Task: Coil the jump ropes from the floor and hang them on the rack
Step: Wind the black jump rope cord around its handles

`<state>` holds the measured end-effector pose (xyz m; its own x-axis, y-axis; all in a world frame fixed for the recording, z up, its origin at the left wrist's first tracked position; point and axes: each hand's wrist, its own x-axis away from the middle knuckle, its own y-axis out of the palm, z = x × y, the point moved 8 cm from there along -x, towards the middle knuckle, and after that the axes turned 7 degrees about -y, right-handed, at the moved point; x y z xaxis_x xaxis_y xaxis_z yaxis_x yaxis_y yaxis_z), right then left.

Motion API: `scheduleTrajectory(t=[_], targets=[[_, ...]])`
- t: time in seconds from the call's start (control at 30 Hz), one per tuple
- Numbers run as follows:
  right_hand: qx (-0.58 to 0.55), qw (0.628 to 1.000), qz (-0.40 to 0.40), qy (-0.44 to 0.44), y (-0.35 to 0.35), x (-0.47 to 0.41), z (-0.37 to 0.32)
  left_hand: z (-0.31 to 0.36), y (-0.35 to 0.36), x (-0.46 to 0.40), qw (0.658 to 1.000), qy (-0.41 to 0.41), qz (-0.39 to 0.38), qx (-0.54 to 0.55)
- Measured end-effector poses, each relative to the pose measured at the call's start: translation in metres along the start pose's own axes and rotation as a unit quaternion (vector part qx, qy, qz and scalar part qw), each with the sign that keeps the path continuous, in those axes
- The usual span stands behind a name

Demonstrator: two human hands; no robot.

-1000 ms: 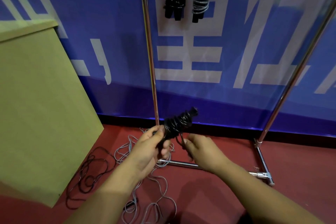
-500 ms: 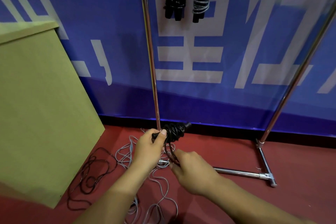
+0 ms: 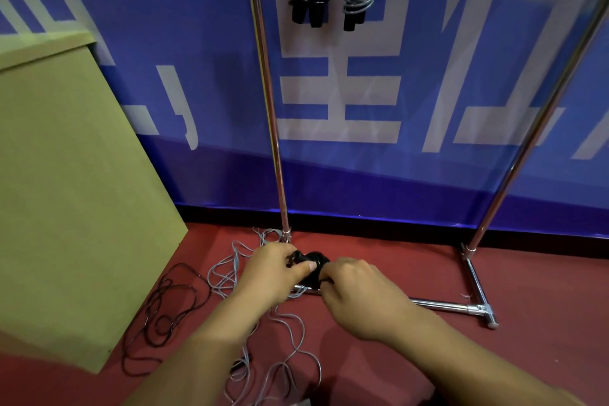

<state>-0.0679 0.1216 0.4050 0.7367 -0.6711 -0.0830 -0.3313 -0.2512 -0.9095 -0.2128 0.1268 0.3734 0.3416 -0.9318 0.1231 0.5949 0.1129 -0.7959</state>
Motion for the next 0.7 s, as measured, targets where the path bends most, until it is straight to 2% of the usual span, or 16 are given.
scheduleTrajectory(t=[0.1,0.23,0.37,0.5,0.63,0.7], targets=[[-0.004,1.000,0.018,-0.019,-0.013,-0.001,0.005,0.003,0.009,0.005,0.998,0.013,-0.062,-0.007],[-0.016,0.998,0.045,-0.039,-0.023,-0.007,0.015,0.005,0.024,0.017,0.979,0.028,-0.188,0.070],[-0.092,0.993,0.074,-0.033,-0.023,-0.011,0.021,0.011,0.022,0.025,0.954,0.025,-0.247,0.166],[-0.143,0.974,0.174,0.002,-0.029,-0.011,0.026,0.016,0.013,0.028,0.915,-0.021,-0.231,0.330],[-0.180,0.942,0.276,0.064,-0.037,-0.010,0.030,0.023,0.008,0.031,0.835,-0.077,-0.180,0.514],[-0.199,0.927,0.306,0.088,-0.040,-0.008,0.030,0.029,0.007,0.032,0.808,-0.078,-0.148,0.564]])
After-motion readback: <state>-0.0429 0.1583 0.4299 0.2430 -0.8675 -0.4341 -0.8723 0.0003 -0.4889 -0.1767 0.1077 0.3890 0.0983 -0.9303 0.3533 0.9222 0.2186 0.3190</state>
